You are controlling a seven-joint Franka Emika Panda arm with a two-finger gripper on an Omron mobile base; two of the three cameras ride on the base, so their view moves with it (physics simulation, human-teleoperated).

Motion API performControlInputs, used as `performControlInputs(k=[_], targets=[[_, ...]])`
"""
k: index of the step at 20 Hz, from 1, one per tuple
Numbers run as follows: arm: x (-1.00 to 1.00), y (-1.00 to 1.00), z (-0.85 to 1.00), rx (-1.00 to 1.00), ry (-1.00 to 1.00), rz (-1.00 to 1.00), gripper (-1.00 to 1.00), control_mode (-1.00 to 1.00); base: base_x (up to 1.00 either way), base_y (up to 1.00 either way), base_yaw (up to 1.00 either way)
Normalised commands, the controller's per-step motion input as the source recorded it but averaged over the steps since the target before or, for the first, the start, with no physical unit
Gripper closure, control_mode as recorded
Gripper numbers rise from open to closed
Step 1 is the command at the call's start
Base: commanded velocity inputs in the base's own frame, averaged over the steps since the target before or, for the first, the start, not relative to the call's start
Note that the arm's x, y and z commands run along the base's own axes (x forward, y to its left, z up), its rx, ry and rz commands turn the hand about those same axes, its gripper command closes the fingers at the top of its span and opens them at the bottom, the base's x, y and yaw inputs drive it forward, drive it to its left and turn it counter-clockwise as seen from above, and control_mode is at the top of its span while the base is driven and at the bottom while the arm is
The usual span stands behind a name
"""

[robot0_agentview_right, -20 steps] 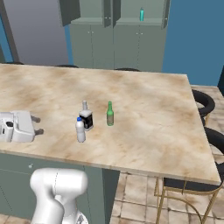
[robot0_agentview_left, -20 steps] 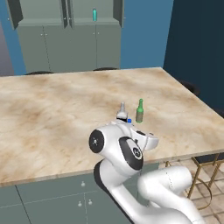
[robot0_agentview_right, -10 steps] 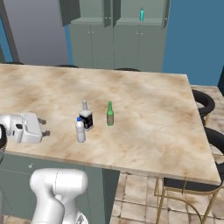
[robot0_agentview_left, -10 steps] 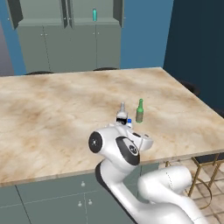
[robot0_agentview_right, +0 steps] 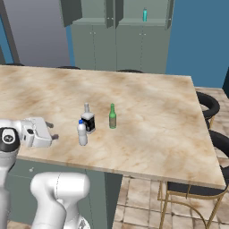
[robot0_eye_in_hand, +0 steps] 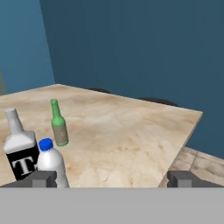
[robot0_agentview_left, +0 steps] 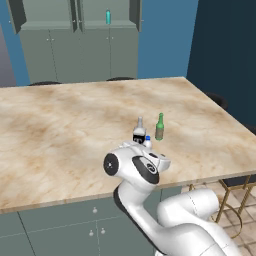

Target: Sort all alcoholic drinks to one cabinet, and non-alcoholic drinks to the other.

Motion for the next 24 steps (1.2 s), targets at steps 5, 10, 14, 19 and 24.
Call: performControlInputs(k=[5,10,14,19,24], targets=[[0.36,0.00,-0.19,0.02,0.00,0.02,-1.00,-1.00,0.00,0.00,0.00],[0.33,0.00,-0.18,0.03,0.00,0.02,-1.00,-1.00,0.00,0.00,0.00],[0.31,0.00,-0.19,0.02,0.00,0.02,-1.00,-1.00,0.00,0.00,0.00],[0.27,0.00,-0.17,0.02,0.00,0.01,-1.00,-1.00,0.00,0.00,0.00],[0.23,0.00,-0.14,0.00,0.00,0.00,-1.00,-1.00,0.00,0.00,0.00]])
